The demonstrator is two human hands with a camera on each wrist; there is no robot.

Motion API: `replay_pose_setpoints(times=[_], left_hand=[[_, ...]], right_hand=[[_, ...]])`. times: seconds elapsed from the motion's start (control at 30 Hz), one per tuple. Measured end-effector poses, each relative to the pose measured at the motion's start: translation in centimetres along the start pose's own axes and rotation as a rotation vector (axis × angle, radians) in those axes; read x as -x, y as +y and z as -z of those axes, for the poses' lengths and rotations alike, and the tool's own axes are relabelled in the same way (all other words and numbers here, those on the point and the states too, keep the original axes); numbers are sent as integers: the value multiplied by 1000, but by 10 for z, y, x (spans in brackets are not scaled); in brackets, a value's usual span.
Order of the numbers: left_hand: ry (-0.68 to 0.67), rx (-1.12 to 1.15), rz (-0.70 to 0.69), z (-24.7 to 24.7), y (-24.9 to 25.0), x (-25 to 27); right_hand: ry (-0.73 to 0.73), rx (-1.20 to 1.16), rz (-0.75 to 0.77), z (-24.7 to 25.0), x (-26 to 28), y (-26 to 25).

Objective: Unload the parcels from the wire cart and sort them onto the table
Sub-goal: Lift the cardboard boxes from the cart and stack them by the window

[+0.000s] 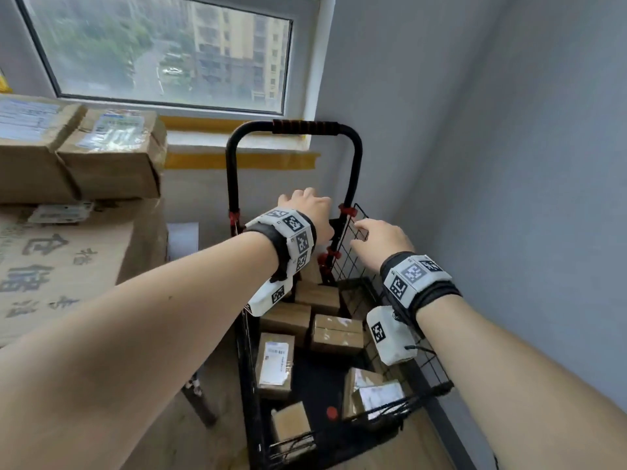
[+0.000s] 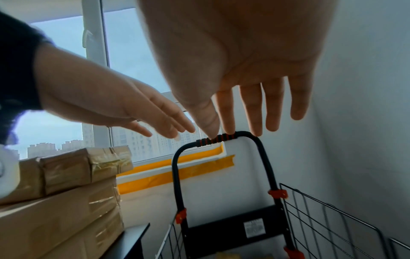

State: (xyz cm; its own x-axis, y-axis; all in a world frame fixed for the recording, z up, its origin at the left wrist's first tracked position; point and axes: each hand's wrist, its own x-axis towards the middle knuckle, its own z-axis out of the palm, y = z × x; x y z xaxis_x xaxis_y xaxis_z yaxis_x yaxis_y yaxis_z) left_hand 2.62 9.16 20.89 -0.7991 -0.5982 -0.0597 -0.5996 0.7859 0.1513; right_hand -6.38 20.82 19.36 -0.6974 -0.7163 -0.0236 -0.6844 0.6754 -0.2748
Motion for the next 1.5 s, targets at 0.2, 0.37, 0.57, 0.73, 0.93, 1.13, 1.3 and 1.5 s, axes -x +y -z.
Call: replay_pose_setpoints(times=[0.2,0.37,0.57,0.73,0.93,1.13,1.3,1.5], left_hand=[[-32,28,76,-41,51,-2],[-98,38,163,-84,63,0],[-191,60,276,-124,39,-15],[-278,148,361,-171,13,-47],[-379,266,498,-227,-16,-91],[-428,337,571,-280,-45,-116],[-474,433,670,-330,-67,-123],[-534,499,767,-398,-90,-126]], right_hand=[[-72,-40,29,-11,0,76],[-196,-55,63,-41,-10,108],[-306,-85,78,-81,-35,115],[-406,-98,33,-124,-69,119],[-561,-39,-9,-184,-118,124],[-716,9,-32,-255,-142,117],[-830,-9,-31,-308,-148,113],[-920,31,-34,-382,-156,116]])
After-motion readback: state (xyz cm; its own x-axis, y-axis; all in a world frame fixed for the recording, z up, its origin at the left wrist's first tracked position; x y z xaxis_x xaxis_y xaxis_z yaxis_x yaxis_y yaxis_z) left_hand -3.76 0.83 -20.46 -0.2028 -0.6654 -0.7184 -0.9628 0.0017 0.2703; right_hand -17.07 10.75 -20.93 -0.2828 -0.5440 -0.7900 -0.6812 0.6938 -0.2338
